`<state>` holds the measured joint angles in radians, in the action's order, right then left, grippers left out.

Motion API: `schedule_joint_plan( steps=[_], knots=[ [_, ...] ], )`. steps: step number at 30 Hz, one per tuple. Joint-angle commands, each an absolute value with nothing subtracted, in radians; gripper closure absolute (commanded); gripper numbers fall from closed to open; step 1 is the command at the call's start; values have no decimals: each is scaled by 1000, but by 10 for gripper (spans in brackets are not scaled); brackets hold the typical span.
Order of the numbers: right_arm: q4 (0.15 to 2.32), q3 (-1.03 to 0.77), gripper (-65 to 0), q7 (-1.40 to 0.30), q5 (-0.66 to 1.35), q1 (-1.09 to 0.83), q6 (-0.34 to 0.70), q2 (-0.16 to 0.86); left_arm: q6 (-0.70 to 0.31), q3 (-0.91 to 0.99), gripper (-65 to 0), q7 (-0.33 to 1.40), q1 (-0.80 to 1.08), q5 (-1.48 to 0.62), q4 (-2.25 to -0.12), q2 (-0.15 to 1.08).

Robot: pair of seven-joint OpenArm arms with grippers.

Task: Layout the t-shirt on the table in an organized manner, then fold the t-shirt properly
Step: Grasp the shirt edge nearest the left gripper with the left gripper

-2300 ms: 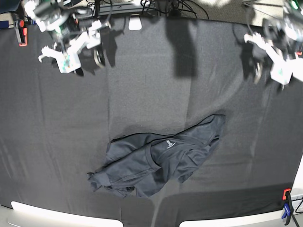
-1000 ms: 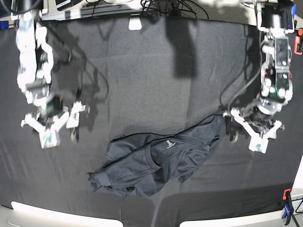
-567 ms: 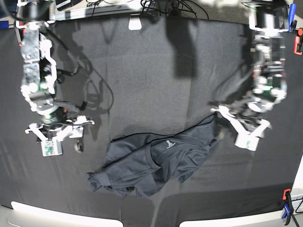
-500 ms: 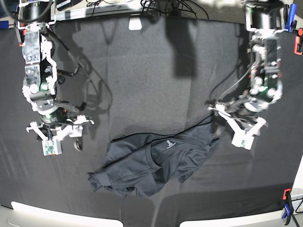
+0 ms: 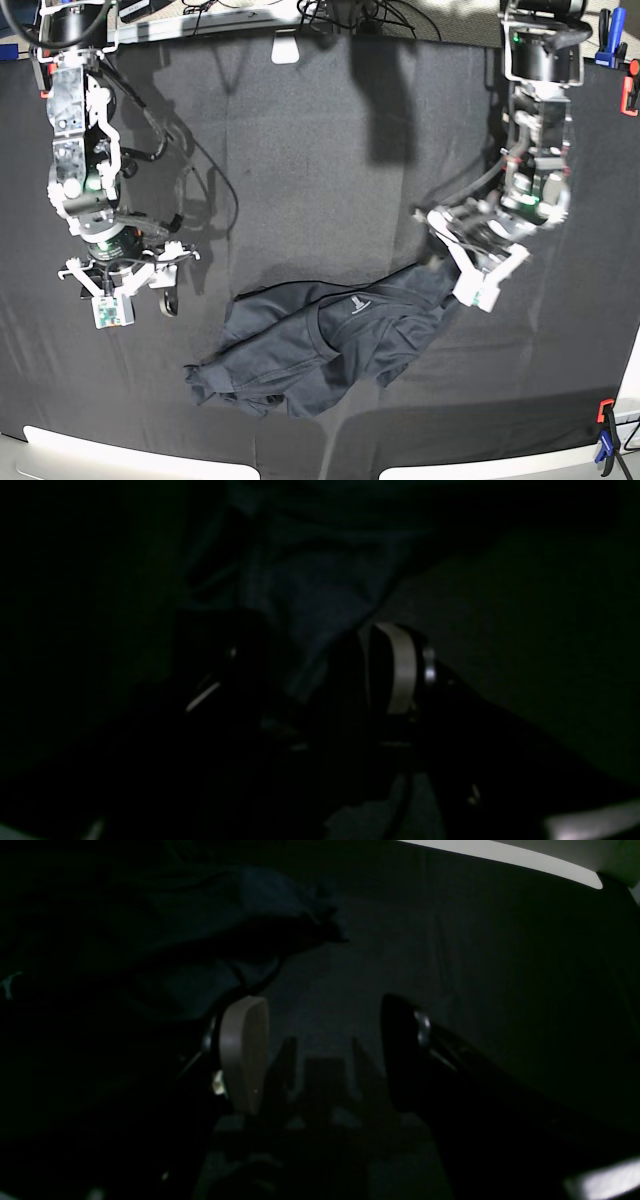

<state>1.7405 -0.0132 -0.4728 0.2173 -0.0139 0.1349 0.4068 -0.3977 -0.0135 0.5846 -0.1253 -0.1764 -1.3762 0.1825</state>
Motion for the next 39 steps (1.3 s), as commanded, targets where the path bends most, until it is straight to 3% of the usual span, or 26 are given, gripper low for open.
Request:
schedule_joint_plan(
  steps=[1, 7, 10, 13, 15, 23, 32, 36, 39],
  knots=[
    [1758, -19, -349, -449, 221, 5, 139, 418, -396, -11, -274, 561, -155, -184, -1393, 189],
    [1758, -19, -349, -450, 221, 5, 139, 418, -393, -11, -90, 545, -155, -183, -1393, 189],
    [1758, -19, -349, -451, 221, 5, 139, 418, -348, -6, -105, 487, -155, -130, -1393, 189],
    [1758, -19, -349, -458, 221, 5, 139, 418, -237, -6, -191, 462, -156, -92, -1393, 189],
    [1758, -19, -349, -458, 221, 5, 139, 418, -237, -7, -217, 472, -155, -78, -1393, 189],
    [1758, -19, -349, -458, 221, 5, 139, 418, -247, -9, -217, 562, -155, -128, -1390, 189],
    [1758, -19, -349, -458, 221, 5, 139, 418, -384, -9, -216, 614, -150, -218, -1383, 188],
    [1758, -19, -349, -458, 221, 5, 139, 418, -394, -9, -215, 614, -153, -237, -1383, 189],
    [1758, -19, -349, -458, 221, 5, 138, 418, -394, -9, -152, 607, -152, -237, -1383, 189]
  ],
)
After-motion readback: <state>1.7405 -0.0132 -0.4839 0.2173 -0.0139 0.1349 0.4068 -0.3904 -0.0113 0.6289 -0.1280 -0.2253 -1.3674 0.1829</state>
